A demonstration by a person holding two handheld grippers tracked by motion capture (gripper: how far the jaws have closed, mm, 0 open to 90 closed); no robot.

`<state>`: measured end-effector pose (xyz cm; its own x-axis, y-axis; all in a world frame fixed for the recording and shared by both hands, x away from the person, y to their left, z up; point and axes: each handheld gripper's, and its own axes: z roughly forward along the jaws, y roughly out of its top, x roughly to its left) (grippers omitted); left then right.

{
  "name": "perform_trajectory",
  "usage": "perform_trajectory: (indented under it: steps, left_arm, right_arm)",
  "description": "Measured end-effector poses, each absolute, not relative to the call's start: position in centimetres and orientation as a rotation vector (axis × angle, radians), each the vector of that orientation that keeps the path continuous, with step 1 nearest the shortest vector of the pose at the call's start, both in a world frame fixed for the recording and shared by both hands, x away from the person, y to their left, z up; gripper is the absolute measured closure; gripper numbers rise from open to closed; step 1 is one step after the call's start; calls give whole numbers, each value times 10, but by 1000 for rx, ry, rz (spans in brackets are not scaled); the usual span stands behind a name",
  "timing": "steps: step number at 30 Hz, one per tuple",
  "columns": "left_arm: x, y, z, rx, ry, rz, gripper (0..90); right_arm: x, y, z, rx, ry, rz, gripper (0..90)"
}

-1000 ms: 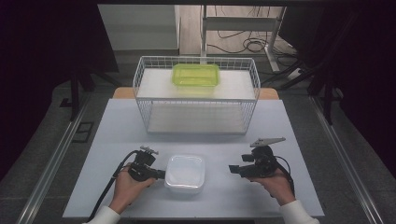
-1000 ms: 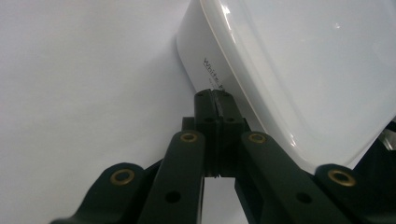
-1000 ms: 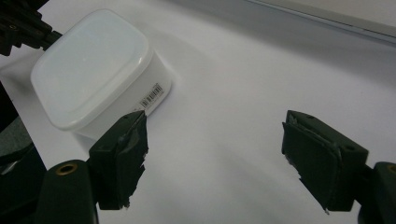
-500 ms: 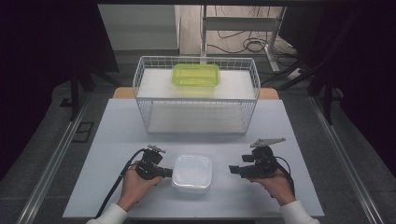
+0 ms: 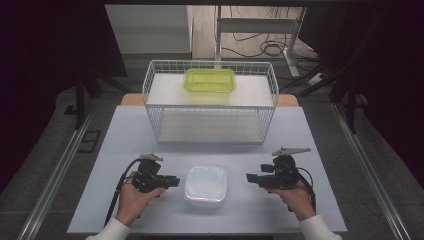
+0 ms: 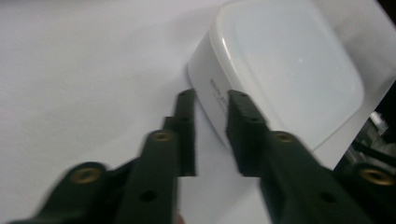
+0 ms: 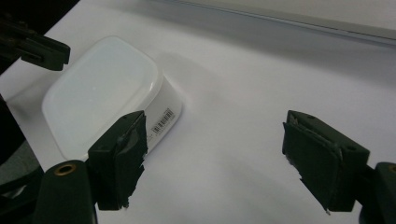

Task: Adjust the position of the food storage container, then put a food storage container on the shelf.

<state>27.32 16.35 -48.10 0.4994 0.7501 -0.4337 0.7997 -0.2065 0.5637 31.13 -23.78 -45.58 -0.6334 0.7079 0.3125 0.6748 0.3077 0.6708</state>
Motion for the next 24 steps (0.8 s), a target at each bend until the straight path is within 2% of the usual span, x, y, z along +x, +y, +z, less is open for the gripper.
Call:
perform_trajectory:
  steps: [4, 8, 18, 24]
  left_arm:
    - [271, 169, -474, 1903, 1284, -70, 540]
    - [270, 174, -470, 1859, 1281, -87, 430]
    - [272, 170, -473, 1857, 1258, -144, 370]
    - [273, 167, -474, 1841, 1243, -171, 407]
  right_arm:
    - [311, -236, -456, 1339, 2509, 1273, 222]
    - [309, -232, -458, 1356, 2520, 1275, 221]
    - [305, -225, -462, 1359, 2534, 1291, 221]
    - [301, -220, -463, 1362, 2541, 1278, 236]
